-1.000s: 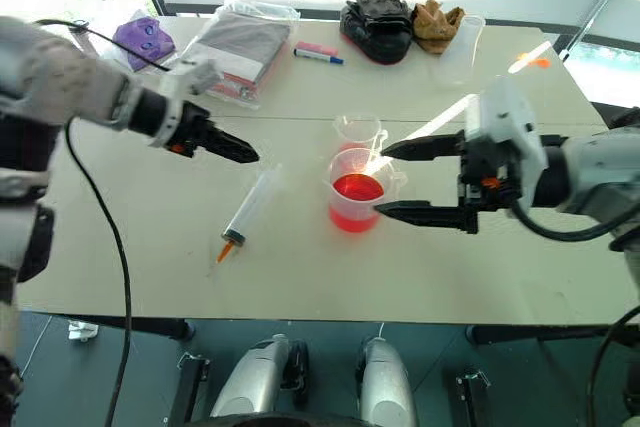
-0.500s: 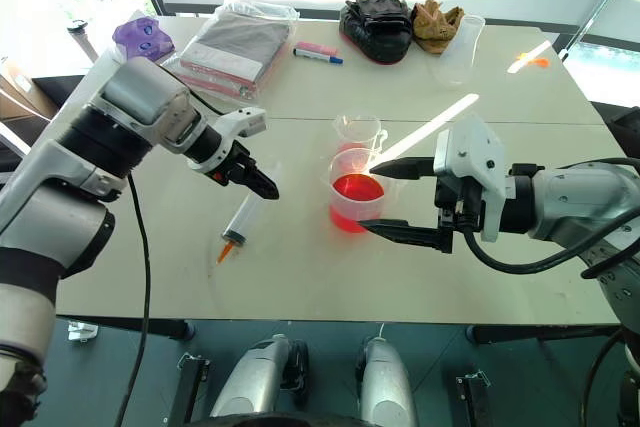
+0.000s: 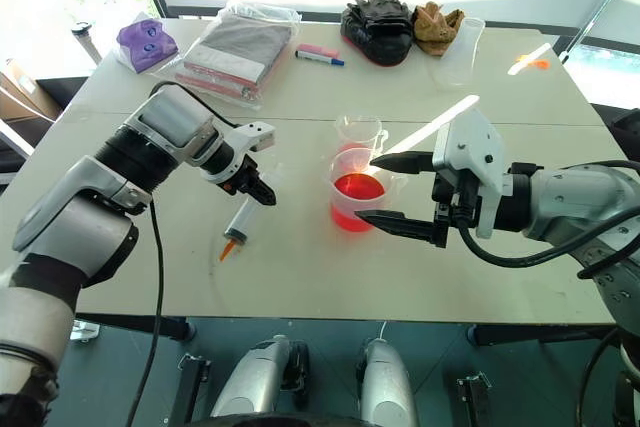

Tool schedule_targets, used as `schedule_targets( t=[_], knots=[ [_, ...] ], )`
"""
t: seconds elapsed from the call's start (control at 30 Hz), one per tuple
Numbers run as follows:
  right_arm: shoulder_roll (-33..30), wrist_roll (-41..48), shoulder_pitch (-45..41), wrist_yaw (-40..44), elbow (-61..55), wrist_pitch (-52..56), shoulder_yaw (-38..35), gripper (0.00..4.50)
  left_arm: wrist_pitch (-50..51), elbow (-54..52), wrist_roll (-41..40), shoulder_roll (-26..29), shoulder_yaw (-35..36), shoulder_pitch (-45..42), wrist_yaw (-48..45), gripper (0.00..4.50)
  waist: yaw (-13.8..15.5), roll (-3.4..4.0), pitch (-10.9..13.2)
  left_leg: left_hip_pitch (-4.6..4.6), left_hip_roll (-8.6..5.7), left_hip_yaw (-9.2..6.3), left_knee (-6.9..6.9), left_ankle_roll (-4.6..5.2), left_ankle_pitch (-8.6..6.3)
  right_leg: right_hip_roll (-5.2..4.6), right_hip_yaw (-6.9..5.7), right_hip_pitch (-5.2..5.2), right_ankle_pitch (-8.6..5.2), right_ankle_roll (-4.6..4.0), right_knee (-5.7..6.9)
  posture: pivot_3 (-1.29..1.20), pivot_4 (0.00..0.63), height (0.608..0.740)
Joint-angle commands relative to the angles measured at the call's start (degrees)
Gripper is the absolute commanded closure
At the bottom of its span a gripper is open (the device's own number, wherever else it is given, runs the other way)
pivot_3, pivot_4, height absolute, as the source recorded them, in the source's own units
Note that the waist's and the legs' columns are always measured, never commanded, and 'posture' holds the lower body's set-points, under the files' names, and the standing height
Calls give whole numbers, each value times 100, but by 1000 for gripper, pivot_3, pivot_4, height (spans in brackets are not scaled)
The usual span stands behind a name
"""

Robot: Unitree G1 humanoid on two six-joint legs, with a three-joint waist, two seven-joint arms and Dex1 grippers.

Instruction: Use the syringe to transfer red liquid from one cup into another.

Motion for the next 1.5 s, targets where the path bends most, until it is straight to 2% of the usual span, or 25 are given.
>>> schedule_targets(
  t=[0.03, 0.23, 0.37, 0.43, 0.47, 0.53, 0.57, 0.6, 0.7, 0.83, 0.9, 1.0, 1.17, 1.37, 1.5],
  knots=[
    [19, 106, -68, -43, -141, -27, -100, 854, -62, 43, 130, -119, 47, 192, -11, 2768, 1, 1, -1, 0, 0, 0, 0, 0, 0, 0, 0, 0, 0, 0, 1, 0, 150, 740],
    [28, 118, -24, -65, -113, -30, -76, 854, -115, -82, 212, -146, 343, 341, -37, 2952, 10, 6, -5, 1, -1, -1, 3, 0, 1, 0, 0, 3, 0, 0, 2, 0, 150, 740],
    [101, 426, 25, -202, 11, 45, -423, 854, -323, -202, 62, -131, 1236, 139, -51, 2952, 65, 4, -4, 1, -1, -1, 6, 0, 1, -1, 0, 3, 1, 0, 3, 0, 150, 740],
    [100, 718, -9, -307, 260, 135, -878, 854, -642, -152, -172, 9, 1920, -447, -325, 2952, 111, 2, 2, -16, 0, -3, 20, -3, 2, -1, 0, -8, 2, 0, 8, 0, 150, 740],
    [89, 808, -31, -354, 368, 164, -1040, 854, -786, -111, -262, 69, 2186, -706, -434, 2952, 125, -9, 10, -29, 1, -3, 29, -27, 16, -1, -1, -15, 2, 0, 11, 0, 150, 740],
    [62, 908, -21, -374, 538, 175, -1289, 854, -969, -56, -397, 124, 2565, -1080, -563, 2952, 125, -19, 15, -118, 8, -19, 80, -26, 16, 4, -14, -79, 5, 2, 34, 0, 150, 740],
    [94, 885, -145, -444, 765, 81, -1430, 854, -1078, 31, -610, 96, 2997, -1391, -585, 2952, 119, -17, 14, -143, 1, -15, 85, -24, 17, 1, -14, -106, 15, 12, 37, 0, 150, 740],
    [116, 865, -235, -489, 937, 11, -1536, 854, -1156, 104, -753, 64, 3318, -1619, -600, 2952, 121, -17, 14, -135, -5, -10, 85, -23, 16, 6, -14, -100, 34, 39, 37, 0, 150, 740],
    [212, 299, -825, -814, 1597, -541, -1546, 854, -2445, -190, -1083, -439, 4486, -1654, -32, 2952, 119, -13, 12, -113, -8, 5, 83, -13, 12, 9, -15, -74, 35, 47, 35, 0, 150, 740],
    [244, -473, -1311, -996, 2035, -1139, -1319, 854, -3007, -317, -1219, -1106, 4962, -1458, 462, 2952, 117, -13, 12, -61, -5, 0, 80, -11, 10, 16, -19, -15, 33, 51, 29, 0, 150, 740],
    [277, -690, -1496, -1058, 2170, -1305, -1236, 854, -3144, -417, -1302, -1326, 5032, -1348, 514, 2952, 102, -14, 13, -39, -4, 4, 78, -9, 9, 17, -18, 2, 33, 51, 27, 0, 150, 740],
    [391, -1123, -1875, -1342, 2299, -1667, -1115, 854, -3801, -1351, -1378, -1809, 4726, -476, 160, 2952, 69, -10, 10, -31, -2, 13, 76, -10, 10, 21, -8, -1, 34, 53, 33, 0, 150, 740],
    [423, -1470, -2145, -1443, 2335, -1866, -985, 854, -4843, -1665, -819, -2376, 4118, 483, 366, 2952, 63, -11, 11, -18, -1, 21, 76, -15, 13, 21, -2, 0, 34, 53, 51, 0, 150, 740],
    [367, -1836, -2114, -1078, 2437, -2009, -601, 854, -5135, -2051, -580, -2526, 3511, 1095, 137, 2952, 67, -11, 11, -13, 0, 21, 77, -9, 9, 20, 0, 3, 34, 51, 50, 0, 150, 740],
    [447, -1795, -2131, -833, 2406, -1976, -459, 854, -5185, -2025, -528, -2504, 3418, 1218, 104, 2952, 61, -11, 11, -14, 1, 20, 77, -6, 7, 20, 0, 1, 34, 50, 51, 0, 150, 740]
  ],
)
